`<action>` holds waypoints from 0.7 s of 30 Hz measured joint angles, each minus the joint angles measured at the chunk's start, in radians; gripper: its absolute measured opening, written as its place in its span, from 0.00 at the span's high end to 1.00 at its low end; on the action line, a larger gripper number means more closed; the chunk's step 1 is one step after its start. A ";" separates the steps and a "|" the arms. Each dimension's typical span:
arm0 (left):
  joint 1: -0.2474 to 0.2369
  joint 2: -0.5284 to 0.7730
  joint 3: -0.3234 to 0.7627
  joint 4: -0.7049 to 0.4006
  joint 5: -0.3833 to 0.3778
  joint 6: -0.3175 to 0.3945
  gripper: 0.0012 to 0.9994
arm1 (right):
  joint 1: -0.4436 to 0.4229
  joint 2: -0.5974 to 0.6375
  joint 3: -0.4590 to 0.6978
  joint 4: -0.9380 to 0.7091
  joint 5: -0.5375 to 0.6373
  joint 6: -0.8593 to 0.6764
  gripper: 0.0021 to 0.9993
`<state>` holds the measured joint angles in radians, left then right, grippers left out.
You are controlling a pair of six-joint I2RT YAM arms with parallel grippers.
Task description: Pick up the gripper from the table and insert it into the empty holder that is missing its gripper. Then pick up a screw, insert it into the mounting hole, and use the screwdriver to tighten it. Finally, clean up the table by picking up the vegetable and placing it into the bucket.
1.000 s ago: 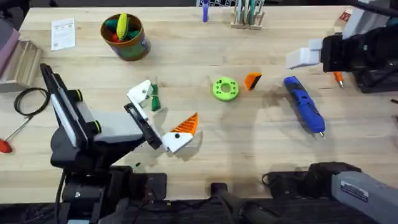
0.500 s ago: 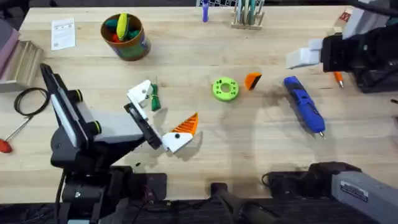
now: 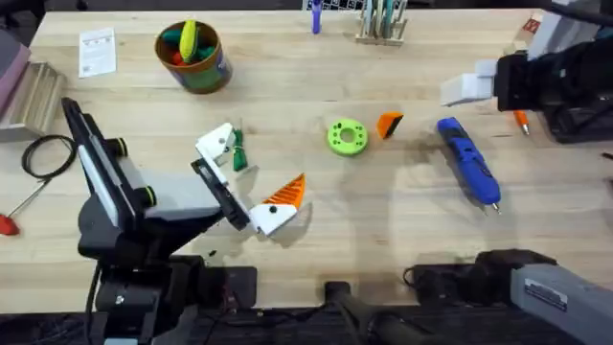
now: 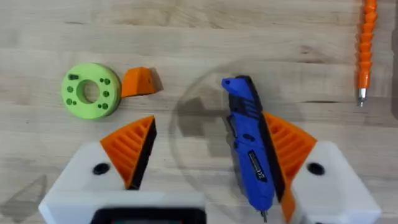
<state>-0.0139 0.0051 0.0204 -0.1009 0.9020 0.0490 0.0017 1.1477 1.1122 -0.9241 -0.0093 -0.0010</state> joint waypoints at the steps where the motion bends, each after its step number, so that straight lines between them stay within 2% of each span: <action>1: 0.000 0.000 0.000 0.000 0.000 0.000 0.01 | 0.000 0.000 0.000 0.000 0.000 0.000 0.01; 17: 0.000 0.000 0.000 0.000 0.001 0.000 0.01 | 0.000 0.000 0.000 0.000 0.000 0.000 0.01; 21: 0.000 0.000 0.000 -0.001 0.021 0.000 0.01 | 0.000 0.000 0.000 0.000 0.000 0.000 0.01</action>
<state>-0.0139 0.0055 0.0204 -0.1017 0.9232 0.0491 0.0017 1.1477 1.1122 -0.9241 -0.0093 -0.0006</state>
